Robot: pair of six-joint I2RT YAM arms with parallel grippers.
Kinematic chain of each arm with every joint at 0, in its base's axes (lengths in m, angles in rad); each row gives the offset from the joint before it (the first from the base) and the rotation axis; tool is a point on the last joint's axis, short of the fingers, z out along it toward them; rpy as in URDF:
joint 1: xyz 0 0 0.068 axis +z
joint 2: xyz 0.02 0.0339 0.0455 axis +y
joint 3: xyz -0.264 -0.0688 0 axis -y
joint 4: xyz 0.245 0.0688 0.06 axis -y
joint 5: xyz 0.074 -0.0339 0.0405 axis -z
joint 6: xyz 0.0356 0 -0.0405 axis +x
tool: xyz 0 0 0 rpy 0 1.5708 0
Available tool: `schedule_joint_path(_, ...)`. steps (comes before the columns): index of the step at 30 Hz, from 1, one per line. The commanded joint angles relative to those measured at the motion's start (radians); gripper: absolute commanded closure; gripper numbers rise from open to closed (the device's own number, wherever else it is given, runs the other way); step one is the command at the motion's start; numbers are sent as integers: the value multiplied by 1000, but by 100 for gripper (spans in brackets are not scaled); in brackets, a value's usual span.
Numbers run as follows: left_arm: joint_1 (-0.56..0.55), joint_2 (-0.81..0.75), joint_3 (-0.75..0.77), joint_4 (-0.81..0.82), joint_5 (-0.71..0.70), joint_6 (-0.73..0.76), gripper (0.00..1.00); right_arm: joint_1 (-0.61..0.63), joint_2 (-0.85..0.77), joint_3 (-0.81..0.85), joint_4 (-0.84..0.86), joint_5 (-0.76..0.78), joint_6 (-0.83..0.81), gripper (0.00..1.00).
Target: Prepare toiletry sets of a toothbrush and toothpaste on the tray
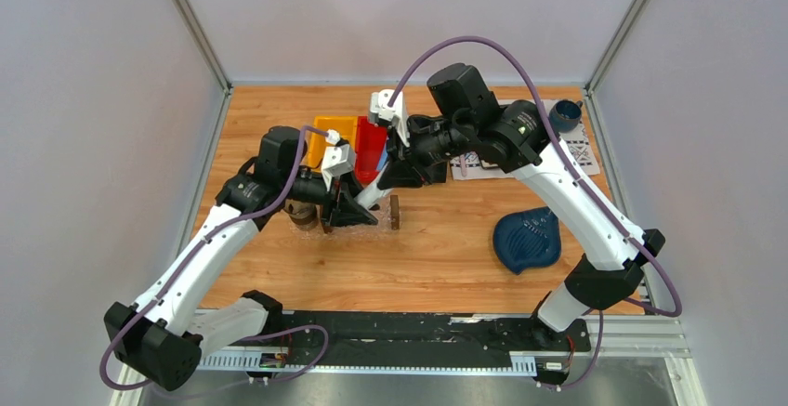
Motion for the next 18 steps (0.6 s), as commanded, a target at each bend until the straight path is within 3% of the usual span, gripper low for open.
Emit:
schedule_joint_path(1, -4, -54, 8, 7, -21, 47, 54, -24, -12, 31, 54, 185, 50, 100)
schedule_joint_path(15, -4, -97, 8, 121, -200, 15, 50, -26, 24, 18, 73, 188, 107, 100)
schedule_joint_path(18, -4, -91, 8, 138, -217, 8, 62, -26, 36, 25, 77, 189, 124, 100)
